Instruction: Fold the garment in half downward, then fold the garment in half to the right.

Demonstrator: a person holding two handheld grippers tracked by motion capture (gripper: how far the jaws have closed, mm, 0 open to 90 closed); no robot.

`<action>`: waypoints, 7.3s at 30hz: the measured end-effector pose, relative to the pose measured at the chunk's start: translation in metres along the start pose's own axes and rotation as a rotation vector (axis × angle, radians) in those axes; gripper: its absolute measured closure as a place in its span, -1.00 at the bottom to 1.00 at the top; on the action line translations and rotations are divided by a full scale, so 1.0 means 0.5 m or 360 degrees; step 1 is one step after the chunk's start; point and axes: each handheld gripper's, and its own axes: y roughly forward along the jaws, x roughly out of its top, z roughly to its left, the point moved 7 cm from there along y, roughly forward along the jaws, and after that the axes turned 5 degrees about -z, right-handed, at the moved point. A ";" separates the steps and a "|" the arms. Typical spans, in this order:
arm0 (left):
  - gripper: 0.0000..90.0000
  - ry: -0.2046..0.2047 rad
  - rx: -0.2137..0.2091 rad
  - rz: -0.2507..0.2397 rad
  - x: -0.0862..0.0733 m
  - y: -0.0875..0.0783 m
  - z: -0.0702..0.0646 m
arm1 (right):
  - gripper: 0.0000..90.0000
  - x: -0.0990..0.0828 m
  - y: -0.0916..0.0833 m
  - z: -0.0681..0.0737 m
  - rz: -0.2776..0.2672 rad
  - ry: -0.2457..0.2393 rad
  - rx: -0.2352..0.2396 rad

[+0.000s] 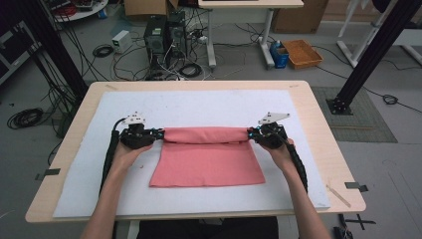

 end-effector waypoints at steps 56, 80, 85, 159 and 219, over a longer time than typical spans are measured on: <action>0.80 0.0133 -0.0295 0.0032 -0.099 -0.091 -0.127 | 0.81 -0.098 -0.105 0.126 -0.0134 -0.0058 0.0237; 0.55 0.0161 -0.0411 0.0150 -0.137 -0.136 -0.154 | 0.51 -0.152 -0.154 0.146 -0.0067 -0.0022 0.0379; 0.41 0.0133 -0.0409 -0.0006 -0.098 -0.163 -0.158 | 0.34 -0.124 -0.190 0.134 -0.0229 0.0125 0.0336; 0.13 0.0115 -0.0061 0.0043 -0.093 -0.109 -0.103 | -0.06 -0.085 -0.106 0.112 -0.0120 0.0192 0.0143; -0.22 0.0307 -0.0175 0.0329 -0.151 -0.161 -0.175 | -0.40 -0.105 -0.143 0.084 -0.0125 0.0210 0.0031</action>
